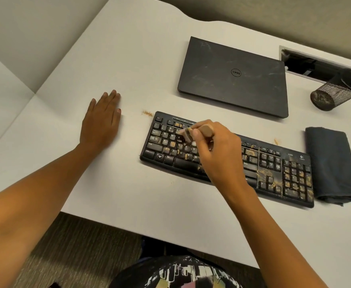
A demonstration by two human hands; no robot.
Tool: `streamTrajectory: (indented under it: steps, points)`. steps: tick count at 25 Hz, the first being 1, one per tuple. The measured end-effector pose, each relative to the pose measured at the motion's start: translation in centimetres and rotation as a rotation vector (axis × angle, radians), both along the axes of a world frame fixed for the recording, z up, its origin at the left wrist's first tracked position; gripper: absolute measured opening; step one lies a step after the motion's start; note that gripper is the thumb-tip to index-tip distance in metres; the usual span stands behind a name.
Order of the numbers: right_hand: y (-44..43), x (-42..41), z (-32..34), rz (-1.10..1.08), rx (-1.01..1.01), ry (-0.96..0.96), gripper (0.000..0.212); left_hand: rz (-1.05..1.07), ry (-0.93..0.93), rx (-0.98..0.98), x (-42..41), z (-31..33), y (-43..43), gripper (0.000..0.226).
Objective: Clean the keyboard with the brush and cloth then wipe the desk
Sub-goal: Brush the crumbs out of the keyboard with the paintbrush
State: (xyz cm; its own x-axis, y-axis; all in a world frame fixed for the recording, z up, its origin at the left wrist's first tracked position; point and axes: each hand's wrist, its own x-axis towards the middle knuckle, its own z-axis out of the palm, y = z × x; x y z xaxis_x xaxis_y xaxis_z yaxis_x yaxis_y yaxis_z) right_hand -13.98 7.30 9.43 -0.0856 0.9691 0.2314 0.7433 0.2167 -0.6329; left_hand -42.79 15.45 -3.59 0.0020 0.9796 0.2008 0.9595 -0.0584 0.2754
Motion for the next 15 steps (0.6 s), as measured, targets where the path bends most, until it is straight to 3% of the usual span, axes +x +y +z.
streamTrajectory:
  steps: [6,11,15]
  points:
    - [5.0,0.1,1.2,0.23,-0.461,0.079,0.018,0.003,-0.003,-0.007,0.0,0.0,0.0,0.056]
    - [10.3,0.6,1.8,0.112,-0.232,-0.024,0.021,0.004,-0.018,-0.002,0.1,0.1,-0.1,0.056]
    - [10.4,-0.5,1.8,0.244,-0.33,0.014,0.022,0.002,-0.027,-0.007,0.0,0.0,0.0,0.056]
